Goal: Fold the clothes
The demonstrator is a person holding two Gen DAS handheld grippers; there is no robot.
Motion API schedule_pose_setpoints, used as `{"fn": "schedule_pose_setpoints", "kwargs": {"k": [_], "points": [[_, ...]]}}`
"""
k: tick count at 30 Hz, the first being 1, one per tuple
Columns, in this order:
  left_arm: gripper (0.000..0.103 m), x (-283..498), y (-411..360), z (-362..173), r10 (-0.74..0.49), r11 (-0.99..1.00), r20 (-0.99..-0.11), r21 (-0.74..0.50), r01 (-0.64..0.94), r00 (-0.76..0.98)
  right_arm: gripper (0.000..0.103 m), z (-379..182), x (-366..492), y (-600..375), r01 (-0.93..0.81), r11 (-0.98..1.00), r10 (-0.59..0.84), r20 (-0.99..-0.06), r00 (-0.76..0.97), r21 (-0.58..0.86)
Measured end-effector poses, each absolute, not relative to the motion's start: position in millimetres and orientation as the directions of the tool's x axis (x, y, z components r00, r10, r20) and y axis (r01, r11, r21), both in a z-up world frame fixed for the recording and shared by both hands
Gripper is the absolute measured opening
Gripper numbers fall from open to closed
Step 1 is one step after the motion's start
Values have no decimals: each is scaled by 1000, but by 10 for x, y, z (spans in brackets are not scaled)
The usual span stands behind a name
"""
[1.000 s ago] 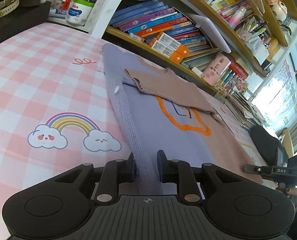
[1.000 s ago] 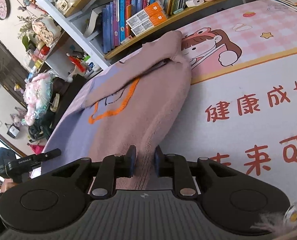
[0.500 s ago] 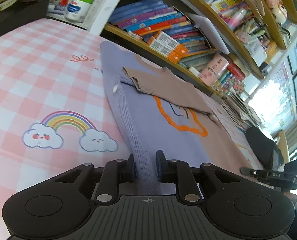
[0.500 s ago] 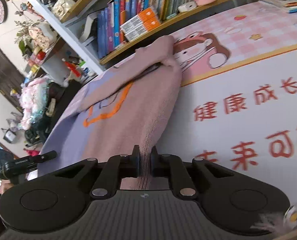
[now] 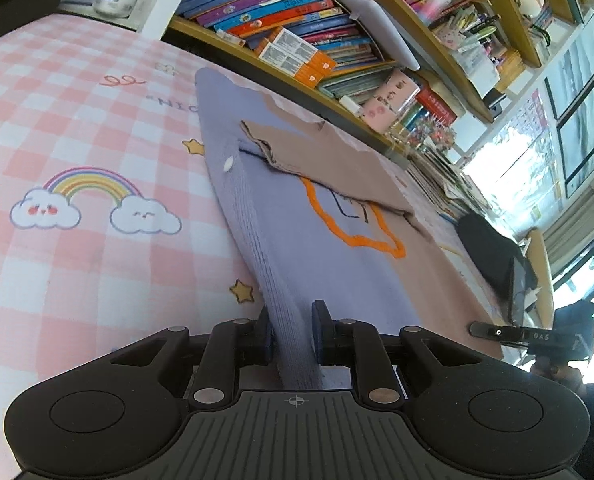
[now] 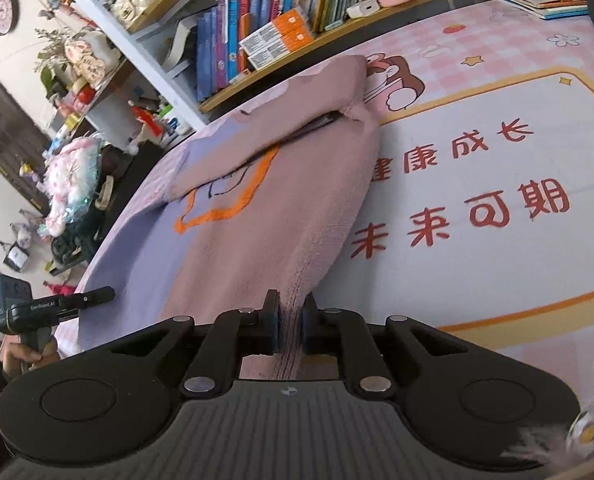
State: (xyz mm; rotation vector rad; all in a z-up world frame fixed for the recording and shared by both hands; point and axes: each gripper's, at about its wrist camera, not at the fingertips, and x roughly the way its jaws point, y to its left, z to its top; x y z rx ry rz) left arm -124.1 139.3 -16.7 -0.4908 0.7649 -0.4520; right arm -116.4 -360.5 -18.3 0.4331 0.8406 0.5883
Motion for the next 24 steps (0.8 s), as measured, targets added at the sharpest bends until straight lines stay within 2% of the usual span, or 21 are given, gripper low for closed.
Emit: {"fn": "schedule_pose_setpoints", "kwargs": {"k": [10,24], "points": [[19,-1238,1378,-164,-560,789,-539,-577,208,630,16,-203,-1180,-3623,-314,725,673,-534,512,613],[17,-1277,1403,-199,-597,757,-522,-617,214,609,13,-261,-1255,-3662,-318,682,712,-497,496,659]]}}
